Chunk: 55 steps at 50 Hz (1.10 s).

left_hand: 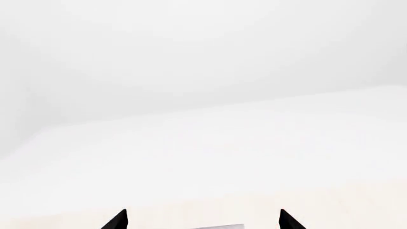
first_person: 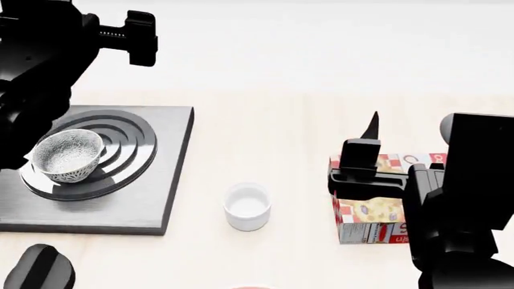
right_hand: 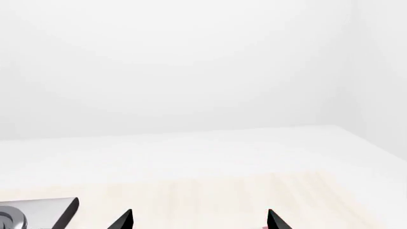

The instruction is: Pick the akita bowl on the stove and place it on the plate.

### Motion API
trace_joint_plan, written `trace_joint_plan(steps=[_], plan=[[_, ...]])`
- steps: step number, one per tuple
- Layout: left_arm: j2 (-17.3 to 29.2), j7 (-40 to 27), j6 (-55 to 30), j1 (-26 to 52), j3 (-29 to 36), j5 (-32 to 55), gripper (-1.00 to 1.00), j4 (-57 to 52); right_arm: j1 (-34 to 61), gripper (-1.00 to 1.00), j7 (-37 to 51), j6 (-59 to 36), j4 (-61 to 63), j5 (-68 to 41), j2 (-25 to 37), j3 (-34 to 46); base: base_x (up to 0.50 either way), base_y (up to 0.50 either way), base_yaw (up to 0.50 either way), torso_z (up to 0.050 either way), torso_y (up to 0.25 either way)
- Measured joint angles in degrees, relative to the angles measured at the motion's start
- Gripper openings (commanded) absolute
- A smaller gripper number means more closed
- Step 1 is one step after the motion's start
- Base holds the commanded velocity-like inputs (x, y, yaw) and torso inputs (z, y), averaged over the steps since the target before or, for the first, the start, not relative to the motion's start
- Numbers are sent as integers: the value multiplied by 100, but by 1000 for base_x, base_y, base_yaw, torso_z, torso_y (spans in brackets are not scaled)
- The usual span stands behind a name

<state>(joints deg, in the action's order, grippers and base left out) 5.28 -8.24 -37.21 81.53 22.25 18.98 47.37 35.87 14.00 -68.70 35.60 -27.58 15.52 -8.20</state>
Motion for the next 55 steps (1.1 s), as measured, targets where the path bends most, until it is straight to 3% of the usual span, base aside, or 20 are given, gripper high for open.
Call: trace_joint_plan(steps=[10,21,55], plan=[[-249,208,679,616,-47,2,100,1528,-1,100,15,23,-20,-17,22,27,0,0,0,0,0],[-317,292,926,822,-82,65,100,2138,1,100,37,29,-23,-46,40,37,0,0,0,0,0],[-111,430,901,417,28,209,100,1586,-16,100,80,107,-74,-130,87,58,0,0,0,6,-96]])
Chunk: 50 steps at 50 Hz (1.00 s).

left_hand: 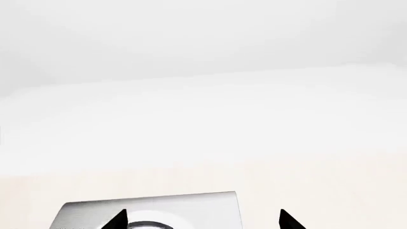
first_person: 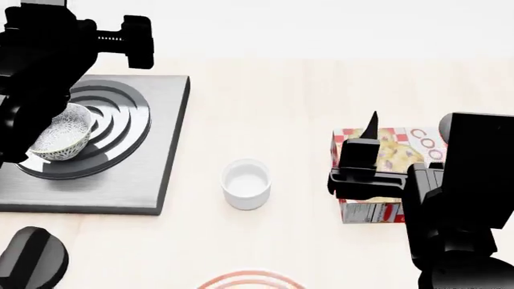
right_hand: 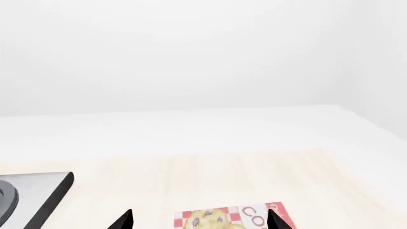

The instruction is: Pick the akita bowl on the stove and place it on the plate.

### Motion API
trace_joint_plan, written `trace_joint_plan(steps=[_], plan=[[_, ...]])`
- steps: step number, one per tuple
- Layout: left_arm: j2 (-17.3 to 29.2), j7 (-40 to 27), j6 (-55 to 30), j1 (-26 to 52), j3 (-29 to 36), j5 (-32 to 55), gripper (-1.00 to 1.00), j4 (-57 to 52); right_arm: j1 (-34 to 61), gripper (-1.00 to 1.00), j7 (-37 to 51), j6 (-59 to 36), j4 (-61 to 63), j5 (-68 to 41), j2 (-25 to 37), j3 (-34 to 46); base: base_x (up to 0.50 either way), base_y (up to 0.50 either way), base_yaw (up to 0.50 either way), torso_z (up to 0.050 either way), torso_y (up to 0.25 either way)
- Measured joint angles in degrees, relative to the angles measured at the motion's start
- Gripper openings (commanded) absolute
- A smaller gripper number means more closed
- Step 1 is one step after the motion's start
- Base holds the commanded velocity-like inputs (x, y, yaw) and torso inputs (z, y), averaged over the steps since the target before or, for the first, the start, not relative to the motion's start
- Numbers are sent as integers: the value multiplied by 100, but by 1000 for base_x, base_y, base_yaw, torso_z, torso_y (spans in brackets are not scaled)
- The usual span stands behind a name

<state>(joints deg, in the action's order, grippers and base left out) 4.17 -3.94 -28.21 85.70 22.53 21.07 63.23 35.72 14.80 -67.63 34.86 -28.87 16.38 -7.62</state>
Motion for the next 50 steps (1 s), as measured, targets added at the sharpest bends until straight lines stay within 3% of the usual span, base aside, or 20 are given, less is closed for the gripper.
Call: trace_joint_plan(steps=[17,33,50], plan=[[32,27,-24,-67,142,-23,100,-154,5,100,37,0,-3,-52,14,9,0,0,0,4,-139],[-13,-122,-432,-42,492,-232,100,-135,9,100,73,-8,-1,-105,32,17,0,0,0,0,0],[-154,-553,-397,-6,958,-655,100,583,-2,100,99,22,-20,-147,55,23,0,0,0,0,0]])
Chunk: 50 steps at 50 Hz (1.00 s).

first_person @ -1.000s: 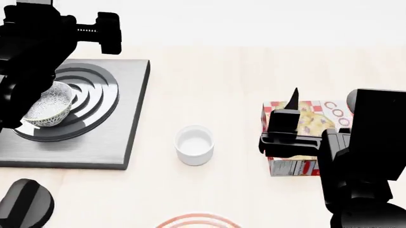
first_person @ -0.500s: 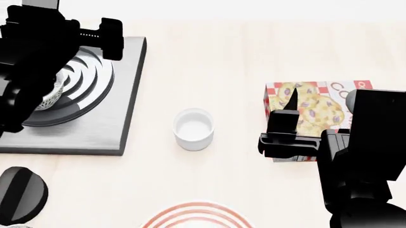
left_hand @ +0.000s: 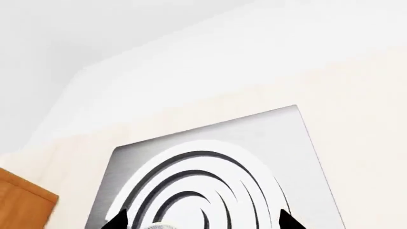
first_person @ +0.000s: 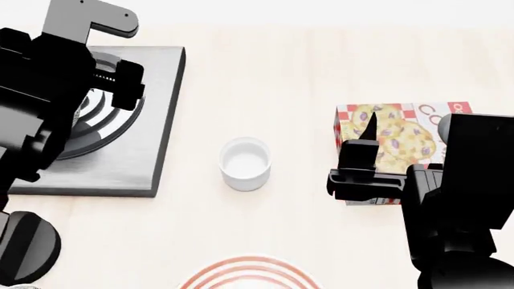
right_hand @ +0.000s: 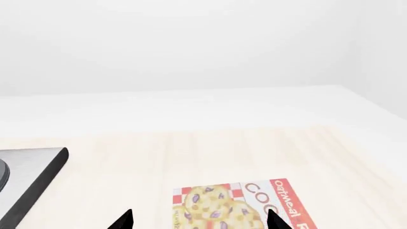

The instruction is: Pick the akita bowl on the stove and place it on the plate.

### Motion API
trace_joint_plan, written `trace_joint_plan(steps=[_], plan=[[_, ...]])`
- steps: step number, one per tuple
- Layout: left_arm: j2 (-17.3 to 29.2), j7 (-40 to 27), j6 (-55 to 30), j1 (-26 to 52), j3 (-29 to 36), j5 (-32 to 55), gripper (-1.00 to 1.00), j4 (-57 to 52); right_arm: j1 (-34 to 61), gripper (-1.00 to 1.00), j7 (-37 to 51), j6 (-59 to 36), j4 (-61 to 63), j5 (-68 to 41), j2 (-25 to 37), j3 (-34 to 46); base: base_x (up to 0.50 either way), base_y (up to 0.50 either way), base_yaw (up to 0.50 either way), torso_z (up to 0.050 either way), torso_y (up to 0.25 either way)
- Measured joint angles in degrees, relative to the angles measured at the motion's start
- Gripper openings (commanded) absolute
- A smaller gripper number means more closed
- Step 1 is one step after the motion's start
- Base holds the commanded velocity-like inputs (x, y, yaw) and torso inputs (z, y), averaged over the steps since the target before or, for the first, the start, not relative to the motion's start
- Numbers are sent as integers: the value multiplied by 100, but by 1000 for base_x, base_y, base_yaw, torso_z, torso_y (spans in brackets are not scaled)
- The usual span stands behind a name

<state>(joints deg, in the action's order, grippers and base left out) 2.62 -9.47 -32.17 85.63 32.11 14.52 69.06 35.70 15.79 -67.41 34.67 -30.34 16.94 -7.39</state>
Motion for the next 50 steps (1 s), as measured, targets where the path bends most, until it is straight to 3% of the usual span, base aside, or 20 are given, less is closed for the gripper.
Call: trace_joint_plan(steps=[50], plan=[[-30,-308,-164,-342,65,-339,100,562,-1,100,90,54,-43,-127,63,35,0,0,0,0,0]])
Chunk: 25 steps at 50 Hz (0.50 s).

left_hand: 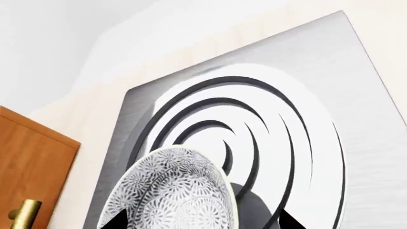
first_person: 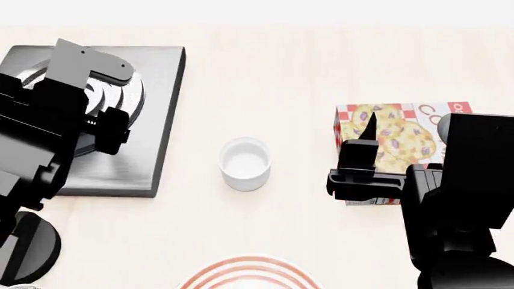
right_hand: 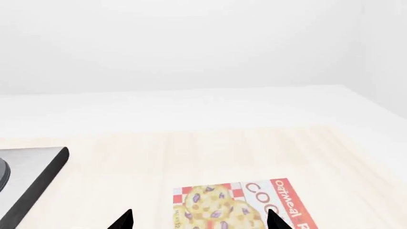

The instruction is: Pick the akita bowl on the stove and place it on the plate.

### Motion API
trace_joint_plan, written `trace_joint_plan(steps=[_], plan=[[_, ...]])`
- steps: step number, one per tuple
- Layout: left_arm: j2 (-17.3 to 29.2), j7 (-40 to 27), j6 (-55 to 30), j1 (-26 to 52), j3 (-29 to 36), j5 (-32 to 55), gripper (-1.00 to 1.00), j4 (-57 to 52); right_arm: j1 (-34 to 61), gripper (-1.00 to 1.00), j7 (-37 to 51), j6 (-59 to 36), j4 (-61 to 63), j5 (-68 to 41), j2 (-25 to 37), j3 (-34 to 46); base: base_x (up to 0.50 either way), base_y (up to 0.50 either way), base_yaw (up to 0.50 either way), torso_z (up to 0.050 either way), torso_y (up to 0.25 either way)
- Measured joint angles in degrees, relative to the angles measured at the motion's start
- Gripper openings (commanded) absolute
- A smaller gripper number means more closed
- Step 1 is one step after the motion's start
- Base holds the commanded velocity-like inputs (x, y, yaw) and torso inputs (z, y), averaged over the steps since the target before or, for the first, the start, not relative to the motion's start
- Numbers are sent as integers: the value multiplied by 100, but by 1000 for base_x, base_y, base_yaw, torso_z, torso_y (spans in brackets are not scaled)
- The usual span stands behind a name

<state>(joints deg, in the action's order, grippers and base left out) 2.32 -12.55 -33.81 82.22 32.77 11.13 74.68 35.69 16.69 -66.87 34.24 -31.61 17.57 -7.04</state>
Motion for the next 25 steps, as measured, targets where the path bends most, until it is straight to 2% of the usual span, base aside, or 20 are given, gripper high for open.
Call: trace_joint_plan(steps=[25], plan=[[43,28,-43,-169,-183,-196,100,13,-10,100,36,51,-31,-52,36,19,0,0,0,0,0]])
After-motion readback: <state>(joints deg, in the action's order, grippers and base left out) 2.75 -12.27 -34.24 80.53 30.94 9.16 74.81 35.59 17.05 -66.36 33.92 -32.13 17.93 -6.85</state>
